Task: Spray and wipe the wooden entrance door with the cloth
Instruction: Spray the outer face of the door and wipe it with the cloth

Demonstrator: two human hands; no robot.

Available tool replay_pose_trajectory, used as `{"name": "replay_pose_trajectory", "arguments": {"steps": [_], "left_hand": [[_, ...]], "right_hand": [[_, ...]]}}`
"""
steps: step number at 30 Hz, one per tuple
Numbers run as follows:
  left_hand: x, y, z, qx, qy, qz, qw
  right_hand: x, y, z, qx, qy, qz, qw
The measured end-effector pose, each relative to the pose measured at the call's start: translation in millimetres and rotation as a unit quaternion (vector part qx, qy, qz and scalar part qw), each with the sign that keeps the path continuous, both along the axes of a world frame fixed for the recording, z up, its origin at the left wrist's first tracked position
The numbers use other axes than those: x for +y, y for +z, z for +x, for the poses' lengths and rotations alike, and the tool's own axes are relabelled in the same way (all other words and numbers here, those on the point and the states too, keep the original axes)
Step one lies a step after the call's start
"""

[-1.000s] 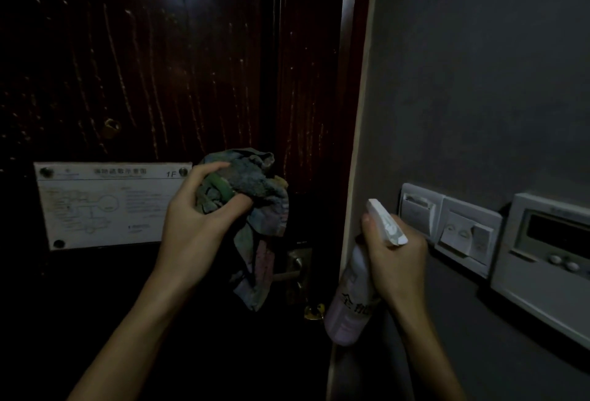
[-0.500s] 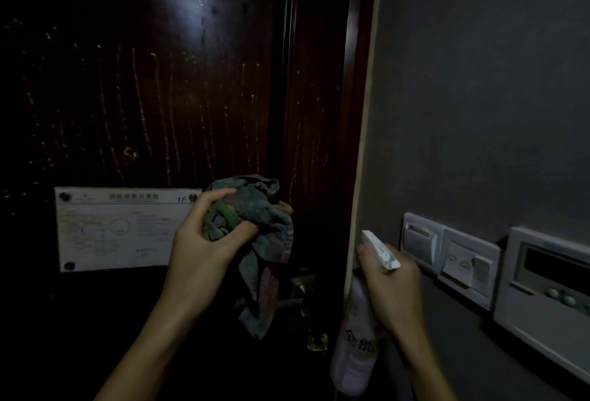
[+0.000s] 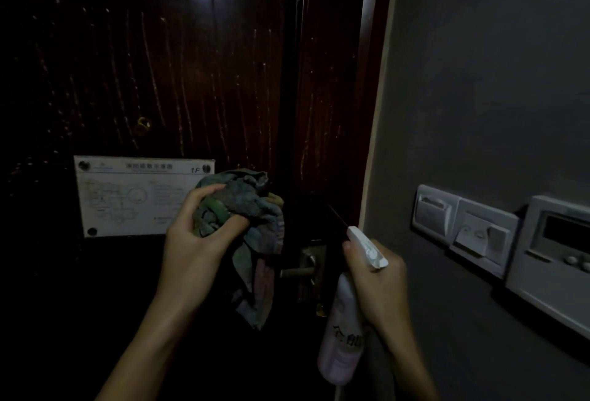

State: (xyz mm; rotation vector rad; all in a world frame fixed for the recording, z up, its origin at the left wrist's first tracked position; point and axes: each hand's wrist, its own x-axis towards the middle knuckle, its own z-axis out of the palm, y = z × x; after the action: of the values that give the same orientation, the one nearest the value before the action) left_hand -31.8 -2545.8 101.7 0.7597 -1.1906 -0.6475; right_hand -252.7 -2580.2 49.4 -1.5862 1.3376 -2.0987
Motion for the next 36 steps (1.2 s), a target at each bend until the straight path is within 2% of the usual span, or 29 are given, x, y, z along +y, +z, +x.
{"name": "replay_pose_trajectory", "arguments": {"steps": [5,8,10,13,20,23,27,36], "left_hand": [[-2,-7,1,0.013,0.021,0.012,1.000],[-5,-9,0,0.017,0.017,0.015,1.000],[-7,-9,-1,0.017,0.016,0.014,1.000],[-10,-10,-1,0.019,0.015,0.012,1.000],[-16,-5,2,0.025,0.007,0.009,1.000],[-19,0,2,0.017,-0.001,0.005,1.000],[-25,12,4,0.008,-0.010,-0.007,1.000],[-50,50,15,-0.016,-0.029,-0.044,0.998]], "right_hand": [[16,-11,12,-0.009,0.024,0.047,0.999],[12,-17,19,-0.059,-0.032,0.005,0.998],[12,-18,28,-0.045,-0.024,0.012,0.999],[8,-18,31,-0.086,-0.085,-0.061,0.991],[4,-14,16,-0.021,0.004,-0.026,0.999],[-2,-8,14,-0.030,-0.002,-0.016,0.999],[-9,16,10,-0.011,0.038,-0.013,0.999],[-44,65,9,-0.012,-0.002,-0.060,0.998]]}}
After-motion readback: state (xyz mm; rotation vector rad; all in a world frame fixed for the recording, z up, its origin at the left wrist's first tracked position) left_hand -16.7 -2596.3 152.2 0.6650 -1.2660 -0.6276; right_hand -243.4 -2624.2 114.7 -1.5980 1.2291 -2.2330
